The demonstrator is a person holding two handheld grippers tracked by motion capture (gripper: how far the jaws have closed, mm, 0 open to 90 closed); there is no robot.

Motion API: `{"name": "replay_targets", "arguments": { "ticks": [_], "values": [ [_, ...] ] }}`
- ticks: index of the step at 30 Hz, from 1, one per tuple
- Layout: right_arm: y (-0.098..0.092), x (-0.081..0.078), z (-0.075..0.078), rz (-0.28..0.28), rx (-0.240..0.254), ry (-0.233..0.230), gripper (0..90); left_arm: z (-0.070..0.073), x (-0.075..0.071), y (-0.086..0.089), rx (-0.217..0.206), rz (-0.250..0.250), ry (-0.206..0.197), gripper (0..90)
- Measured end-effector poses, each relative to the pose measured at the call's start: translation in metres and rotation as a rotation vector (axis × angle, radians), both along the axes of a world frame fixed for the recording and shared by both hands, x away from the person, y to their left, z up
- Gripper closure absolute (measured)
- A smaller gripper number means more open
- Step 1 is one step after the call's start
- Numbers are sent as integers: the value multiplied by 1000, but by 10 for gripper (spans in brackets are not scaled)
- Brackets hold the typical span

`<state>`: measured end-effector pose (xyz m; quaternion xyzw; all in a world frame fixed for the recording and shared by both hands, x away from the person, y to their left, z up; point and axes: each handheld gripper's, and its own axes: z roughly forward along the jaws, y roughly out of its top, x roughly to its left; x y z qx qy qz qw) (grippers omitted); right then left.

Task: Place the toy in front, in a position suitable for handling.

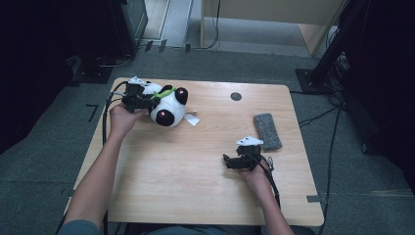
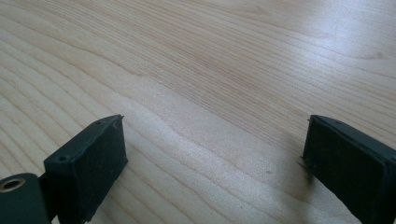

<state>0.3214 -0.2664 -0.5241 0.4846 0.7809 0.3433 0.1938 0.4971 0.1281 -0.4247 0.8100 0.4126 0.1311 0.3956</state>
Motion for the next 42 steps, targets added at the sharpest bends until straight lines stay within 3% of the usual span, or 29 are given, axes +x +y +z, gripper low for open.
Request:
{"name": "replay_targets", "arguments": {
  "ticks": [4, 6, 9, 15, 19, 24, 36, 42],
  "values": [
    [0, 0, 1, 0, -1, 4, 67, 4, -4, -7, 14, 4, 4, 639],
    [0, 0, 3, -7, -6, 17, 116, 7, -8, -11, 15, 3, 2, 643],
    [-1, 1, 6, -17, -16, 33, 179, 9, -15, -18, -18, 18, 0, 649],
    [0, 10, 12, -39, -37, 79, 193, 16, -33, -30, -57, 9, 19, 651],
    [0, 12, 15, -35, -28, 75, 213, 23, -47, -40, -48, 4, 14, 650],
    [-3, 14, 26, -37, -30, 35, 212, 27, -64, -54, -47, -1, 19, 651],
    [-27, 14, 43, -84, 36, -62, 241, 24, -106, -87, -55, -46, 7, 650],
    [-25, 13, 47, -84, 42, -70, 243, 18, -121, -110, -43, -87, 2, 649]
  ]
}}
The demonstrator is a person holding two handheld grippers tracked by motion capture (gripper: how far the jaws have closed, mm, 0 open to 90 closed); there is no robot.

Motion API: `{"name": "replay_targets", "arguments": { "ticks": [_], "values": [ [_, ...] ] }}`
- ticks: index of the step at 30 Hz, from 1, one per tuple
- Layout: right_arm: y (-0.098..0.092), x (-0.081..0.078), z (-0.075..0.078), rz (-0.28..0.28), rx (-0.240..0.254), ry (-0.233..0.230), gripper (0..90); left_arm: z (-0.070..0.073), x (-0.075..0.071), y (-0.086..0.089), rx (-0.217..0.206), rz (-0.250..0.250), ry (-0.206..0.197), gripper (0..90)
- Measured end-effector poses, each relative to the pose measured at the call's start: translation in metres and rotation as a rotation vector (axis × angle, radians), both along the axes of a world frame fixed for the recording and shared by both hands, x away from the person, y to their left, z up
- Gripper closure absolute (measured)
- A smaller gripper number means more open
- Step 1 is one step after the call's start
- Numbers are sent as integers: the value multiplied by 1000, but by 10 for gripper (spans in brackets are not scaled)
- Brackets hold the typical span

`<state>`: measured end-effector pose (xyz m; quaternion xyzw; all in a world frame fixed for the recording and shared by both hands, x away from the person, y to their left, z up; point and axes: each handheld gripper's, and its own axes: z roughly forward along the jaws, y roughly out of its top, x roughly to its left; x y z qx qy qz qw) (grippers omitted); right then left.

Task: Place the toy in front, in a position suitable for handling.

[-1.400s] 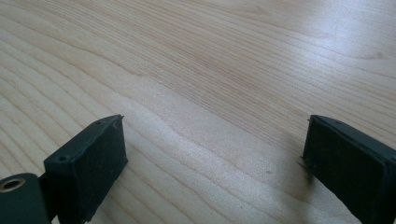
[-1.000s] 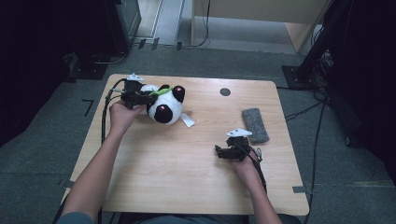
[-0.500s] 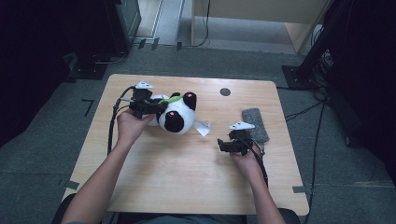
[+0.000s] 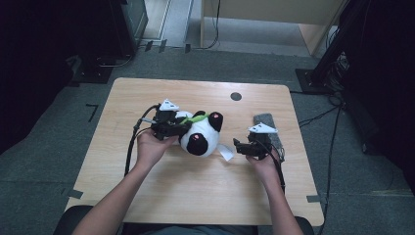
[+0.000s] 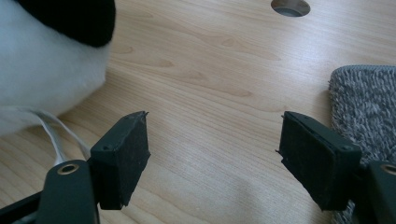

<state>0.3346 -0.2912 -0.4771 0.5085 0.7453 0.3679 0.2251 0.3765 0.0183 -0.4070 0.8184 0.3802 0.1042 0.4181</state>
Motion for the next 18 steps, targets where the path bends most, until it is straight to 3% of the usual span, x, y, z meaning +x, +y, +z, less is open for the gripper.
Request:
{"name": "replay_targets", "arguments": {
  "ticks": [6, 8, 12, 16, 18],
  "values": [
    [2, -3, 4, 16, 18, -21, 252, -7, -5, -10, -3, 3, -3, 647],
    [7, -6, 6, 34, 15, -43, 256, -8, -6, -13, 0, 11, -22, 647],
    [11, -6, 5, 46, 15, -46, 259, -11, 0, -12, -48, 38, -5, 648],
    [14, -5, 4, 53, 18, -42, 262, -20, 4, -20, -54, 22, 25, 638],
    [16, -5, 4, 59, 20, -49, 264, -21, 5, -22, -63, 33, 19, 637]
  ]
}}
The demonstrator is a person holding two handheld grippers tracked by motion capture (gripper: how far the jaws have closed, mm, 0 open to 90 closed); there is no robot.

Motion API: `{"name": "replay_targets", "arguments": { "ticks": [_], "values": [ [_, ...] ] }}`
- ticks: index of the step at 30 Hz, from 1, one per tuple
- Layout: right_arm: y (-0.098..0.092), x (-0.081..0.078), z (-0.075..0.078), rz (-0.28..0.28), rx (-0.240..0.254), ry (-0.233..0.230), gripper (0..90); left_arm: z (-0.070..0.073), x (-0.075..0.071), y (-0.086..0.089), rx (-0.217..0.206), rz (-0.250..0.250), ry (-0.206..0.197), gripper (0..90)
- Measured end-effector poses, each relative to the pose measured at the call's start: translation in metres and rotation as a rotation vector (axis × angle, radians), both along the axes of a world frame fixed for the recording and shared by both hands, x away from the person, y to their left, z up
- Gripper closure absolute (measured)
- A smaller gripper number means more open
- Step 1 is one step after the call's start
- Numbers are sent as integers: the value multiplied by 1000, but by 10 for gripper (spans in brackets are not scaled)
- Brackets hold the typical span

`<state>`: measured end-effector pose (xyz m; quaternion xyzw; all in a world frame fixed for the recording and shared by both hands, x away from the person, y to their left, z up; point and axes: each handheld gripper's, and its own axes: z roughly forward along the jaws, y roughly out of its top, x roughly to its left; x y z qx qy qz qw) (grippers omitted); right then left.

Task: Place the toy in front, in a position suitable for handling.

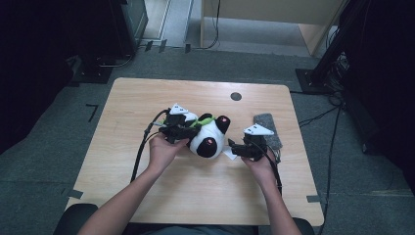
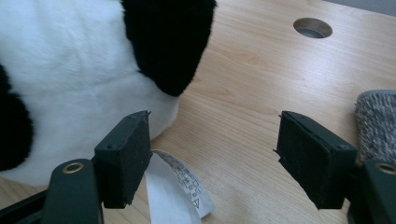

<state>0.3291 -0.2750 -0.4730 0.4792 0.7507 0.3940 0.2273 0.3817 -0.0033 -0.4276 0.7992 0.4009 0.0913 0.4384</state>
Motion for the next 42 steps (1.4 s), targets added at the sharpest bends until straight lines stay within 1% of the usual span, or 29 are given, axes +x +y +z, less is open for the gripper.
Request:
{"name": "replay_targets", "arguments": {
  "ticks": [1, 2, 4, 6, 8, 10, 13, 14, 15, 16, 17, 18, 19, 20, 22, 25, 26, 27, 28, 29, 30, 33, 34, 35, 36, 38, 39, 41, 42],
  "values": [
    [1, 0, 0, 1, 0, -1, 265, 0, 0, 0, 0, 0, 0, 634],
    [3, 0, 0, 7, -1, -3, 266, -1, 1, -1, -10, -1, 8, 631],
    [6, 0, -1, 15, -4, -2, 268, -2, 2, -1, -7, -9, 1, 621],
    [10, 1, -2, 23, -6, -2, 271, -2, 2, -1, -1, -12, -2, 613],
    [12, 2, -2, 26, -4, 1, 272, -2, 1, -1, 15, -20, -10, 606],
    [17, 4, -4, 42, -8, -2, 273, -2, -1, 1, 29, -37, -19, 566],
    [22, 7, -5, 43, -16, -4, 273, -1, 0, 2, 24, -51, -15, 510],
    [23, 8, -5, 42, -15, -5, 273, 0, -1, 4, 16, -71, -36, 471],
    [23, 8, -5, 42, -15, -5, 273, 0, -1, 4, 16, -71, -36, 419],
    [22, 8, -4, 38, -14, -5, 273, 1, -2, 5, 13, -87, -47, 388],
    [22, 8, -4, 38, -14, -5, 273, 3, -3, 6, 12, -90, -56, 388],
    [19, 8, -3, 33, -10, -4, 273, 7, -4, 9, 7, -105, -81, 351],
    [17, 9, -3, 28, -9, -3, 272, 7, -4, 9, 7, -105, -81, 327],
    [16, 9, -2, 24, -5, -3, 272, 9, -4, 11, 2, -115, -87, 309],
    [12, 9, 0, 16, -2, -3, 272, 14, -3, 16, 7, -120, -93, 272],
    [7, 8, 3, 4, -1, -6, 274, 19, -3, 26, -2, -128, -105, 271],
    [5, 8, 4, 2, 3, -2, 274, 21, -2, 34, -8, -132, -108, 272],
    [5, 8, 4, 2, 3, -2, 274, 21, -2, 34, -8, -132, -108, 272],
    [4, 8, 6, -5, 12, 3, 276, 21, -1, 38, -7, -136, -108, 272],
    [-1, 8, 7, -12, 29, 2, 289, 22, 0, 45, 3, -142, -106, 271],
    [-1, 8, 7, -12, 29, 2, 289, 22, 0, 45, 3, -142, -106, 272],
    [-8, 8, 9, -27, 29, -8, 290, 22, 0, 56, 15, -147, -118, 272],
    [-12, 9, 10, -44, 27, -15, 291, 22, -1, 59, 19, -148, -128, 272],
    [-14, 9, 11, -50, 27, -15, 291, 21, -1, 63, 19, -150, -133, 272],
    [-17, 10, 12, -54, 25, -9, 291, 20, 0, 69, 30, -147, -137, 272],
    [-19, 11, 13, -64, 24, -4, 291, 19, 0, 73, 36, -146, -137, 272],
    [-25, 10, 15, -79, 28, -1, 291, 18, 1, 76, 40, -143, -131, 273],
    [-28, 10, 15, -87, 30, 3, 291, 15, 3, 82, 46, -139, -112, 275],
    [-34, 8, 16, -101, 28, 0, 293, 13, 4, 86, 49, -136, -107, 276]
  ]
}}
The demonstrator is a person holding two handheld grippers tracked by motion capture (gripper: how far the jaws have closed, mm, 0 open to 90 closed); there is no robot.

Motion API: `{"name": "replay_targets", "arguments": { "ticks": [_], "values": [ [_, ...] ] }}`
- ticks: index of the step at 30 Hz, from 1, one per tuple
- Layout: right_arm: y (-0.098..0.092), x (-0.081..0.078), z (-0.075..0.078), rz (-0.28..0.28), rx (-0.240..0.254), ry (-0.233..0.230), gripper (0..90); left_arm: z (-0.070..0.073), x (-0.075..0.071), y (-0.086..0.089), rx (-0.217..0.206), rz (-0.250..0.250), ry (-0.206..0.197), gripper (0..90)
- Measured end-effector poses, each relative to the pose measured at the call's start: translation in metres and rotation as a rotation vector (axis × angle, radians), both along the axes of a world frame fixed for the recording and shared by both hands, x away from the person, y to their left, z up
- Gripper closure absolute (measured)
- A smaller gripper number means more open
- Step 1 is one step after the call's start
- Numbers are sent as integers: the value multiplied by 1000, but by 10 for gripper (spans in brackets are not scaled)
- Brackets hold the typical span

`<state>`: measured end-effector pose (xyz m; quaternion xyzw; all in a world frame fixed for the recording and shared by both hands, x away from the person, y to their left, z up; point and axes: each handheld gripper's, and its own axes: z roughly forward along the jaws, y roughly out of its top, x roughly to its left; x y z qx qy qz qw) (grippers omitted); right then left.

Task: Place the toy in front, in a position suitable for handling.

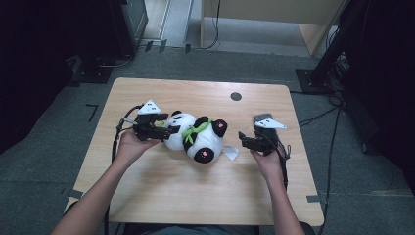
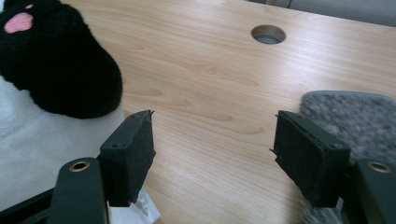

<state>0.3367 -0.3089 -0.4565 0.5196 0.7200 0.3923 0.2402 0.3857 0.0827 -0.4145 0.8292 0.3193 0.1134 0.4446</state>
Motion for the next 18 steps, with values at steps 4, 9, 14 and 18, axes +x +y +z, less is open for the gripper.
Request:
{"name": "replay_targets", "arguments": {
  "ticks": [4, 9, 14, 18],
  "values": [
    [-11, 0, 2, -21, -33, 10, 300, -6, 4, 15, -32, 4, 35, 275],
    [-35, 1, -2, -91, -3, 34, 302, -13, 5, 20, 13, -37, 52, 248],
    [-51, -1, -16, -147, -40, 59, 352, -29, 11, 25, -33, -39, 66, 260],
    [-50, 8, -22, -143, -74, 70, 365, -34, 10, 28, -24, -31, 60, 259]
  ]
}}
